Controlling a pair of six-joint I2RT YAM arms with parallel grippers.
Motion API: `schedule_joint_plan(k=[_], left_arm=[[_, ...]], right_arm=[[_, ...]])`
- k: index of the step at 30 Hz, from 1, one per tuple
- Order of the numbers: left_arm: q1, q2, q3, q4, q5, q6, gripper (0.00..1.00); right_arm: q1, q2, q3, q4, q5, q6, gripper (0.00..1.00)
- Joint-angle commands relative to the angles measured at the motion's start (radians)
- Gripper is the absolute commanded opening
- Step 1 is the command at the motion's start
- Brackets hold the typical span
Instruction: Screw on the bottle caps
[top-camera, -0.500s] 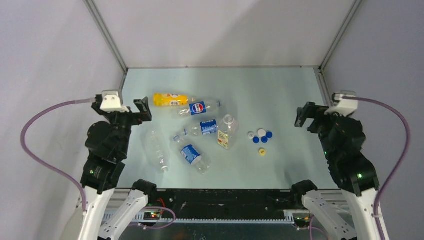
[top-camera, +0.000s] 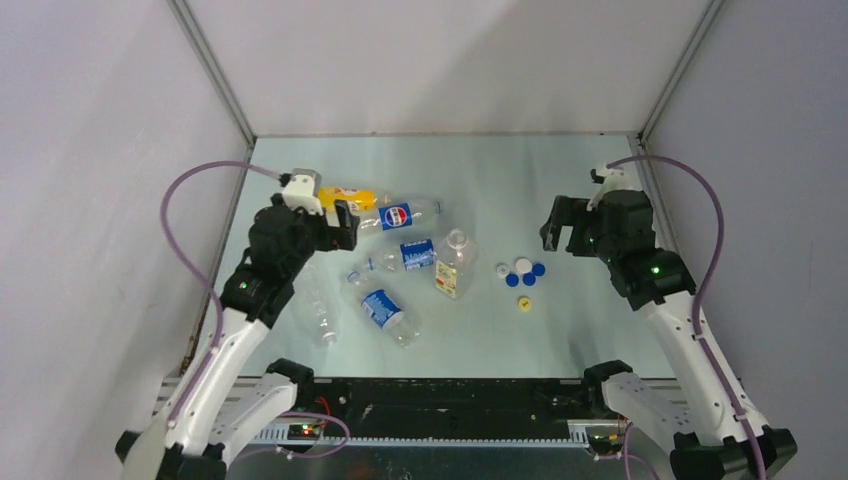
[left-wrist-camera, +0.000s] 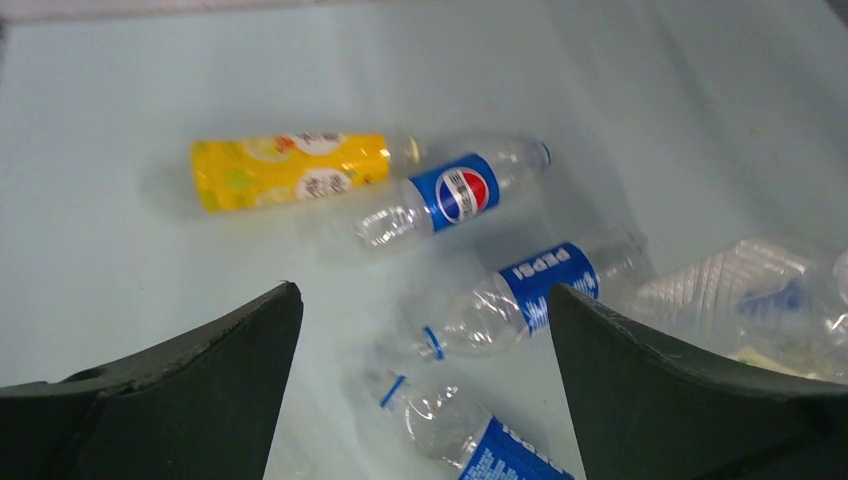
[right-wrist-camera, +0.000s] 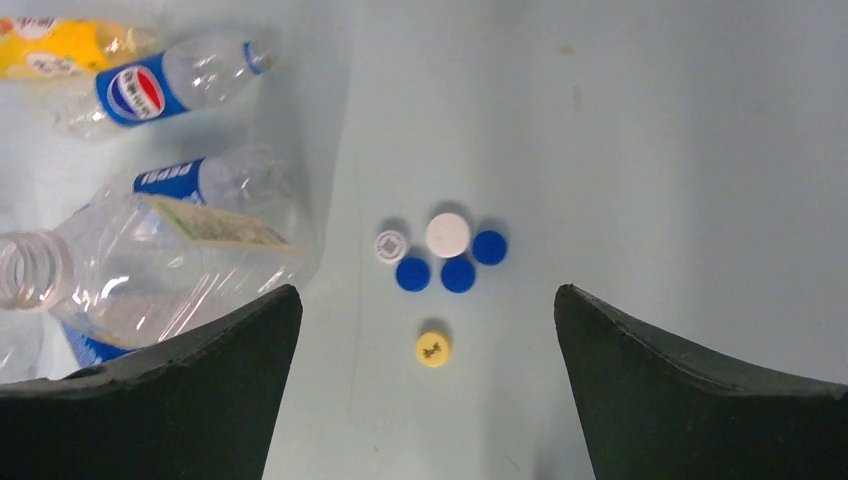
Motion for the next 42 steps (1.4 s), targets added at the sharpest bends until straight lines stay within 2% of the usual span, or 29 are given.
schedule_joint_plan(k=[1,4,8,13,25,35,42], left_arm=[[-0.032,0.062,-0.022,0.089,0.115,-0.042,1.00],[-0.083,0.102,-0.031,0.103,0.109,-0.019,1.00],[-0.128,0.129,-0.035,0.108,0.082,0.021,1.00],[-0.136,0.135,-0.050,0.126,0.065,0.037,1.00],[-0.136,0.164,-0.079,0.150,0.006,0.055,1.00],[-0.136,0.158,-0.095,0.176,0.010,0.048,1.00],[-0.136,0.148,-0.101,0.186,0.026,0.039,1.00]], right_arm=[[-0.020,0.034,-0.072,0.160,-0.174,-0.031,1.00],[-0.016,0.150,-0.065,0.168,-0.158,-0.035,1.00],[-0.002,0.324,-0.014,0.131,-0.075,-0.022,0.94],[0.030,0.484,0.045,0.115,0.003,-0.001,0.86],[0.060,0.814,0.186,0.098,0.038,0.059,0.72],[0.064,0.948,0.208,0.084,0.024,0.086,0.65],[0.068,0.951,0.196,0.055,0.013,0.077,0.62]])
